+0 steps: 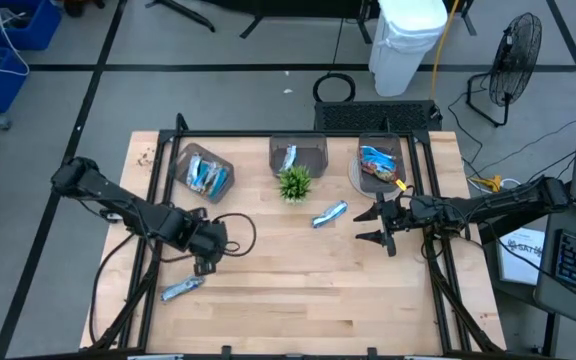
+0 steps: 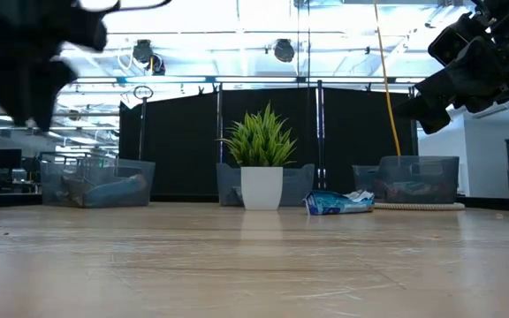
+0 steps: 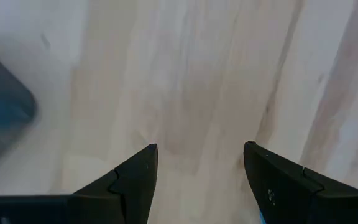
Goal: Pick and place Granola Bars by type
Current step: Put the blue granola bar into the middle black bin
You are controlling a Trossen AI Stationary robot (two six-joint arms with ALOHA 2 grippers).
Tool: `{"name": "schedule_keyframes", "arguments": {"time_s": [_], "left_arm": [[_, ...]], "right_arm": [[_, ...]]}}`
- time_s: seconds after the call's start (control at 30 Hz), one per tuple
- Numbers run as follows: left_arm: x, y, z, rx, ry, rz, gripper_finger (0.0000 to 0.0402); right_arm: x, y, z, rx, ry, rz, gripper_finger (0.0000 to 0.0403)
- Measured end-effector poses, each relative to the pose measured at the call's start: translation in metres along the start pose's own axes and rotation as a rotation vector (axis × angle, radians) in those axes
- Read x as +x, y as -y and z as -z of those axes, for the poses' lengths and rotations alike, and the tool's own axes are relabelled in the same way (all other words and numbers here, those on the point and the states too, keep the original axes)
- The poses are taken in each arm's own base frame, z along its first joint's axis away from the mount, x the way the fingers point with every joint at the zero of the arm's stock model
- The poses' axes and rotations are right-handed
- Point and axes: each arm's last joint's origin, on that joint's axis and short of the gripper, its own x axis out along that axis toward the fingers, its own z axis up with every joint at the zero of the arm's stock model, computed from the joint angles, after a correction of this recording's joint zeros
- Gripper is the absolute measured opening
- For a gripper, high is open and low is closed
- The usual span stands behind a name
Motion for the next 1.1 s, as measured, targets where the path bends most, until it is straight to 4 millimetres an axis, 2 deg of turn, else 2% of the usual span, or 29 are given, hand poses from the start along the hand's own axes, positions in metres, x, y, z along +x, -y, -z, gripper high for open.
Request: {"name": "schedule_keyframes", "arguments": {"time_s": [0.13,0.27,0.47,0.87,1.1], "left_arm": [[0.018,0.002,0.021,-0.056,-0.078,0.008,0.0241],[0.032,0.011,0.034,-0.088,-0.111,0.086,0.0241],[0.039,0.025,0.048,-0.133,-0.115,0.15,0.0241],[0.056,0.038,0.077,-0.175,-0.172,0.239,0.0241],[0.069,0.038,0.092,-0.201,-0.176,0.25,0.0241]], "right_arm": [[0.0,0.0,0.0,0.0,0.0,0.0,0.0238],[0.0,0.0,0.0,0.0,0.0,0.0,0.0238],[0.0,0.0,0.0,0.0,0.0,0.0,0.0238],[0.0,0.0,0.0,0.0,0.0,0.0,0.0238],[0.0,0.0,0.0,0.0,0.0,0.0,0.0238]]}}
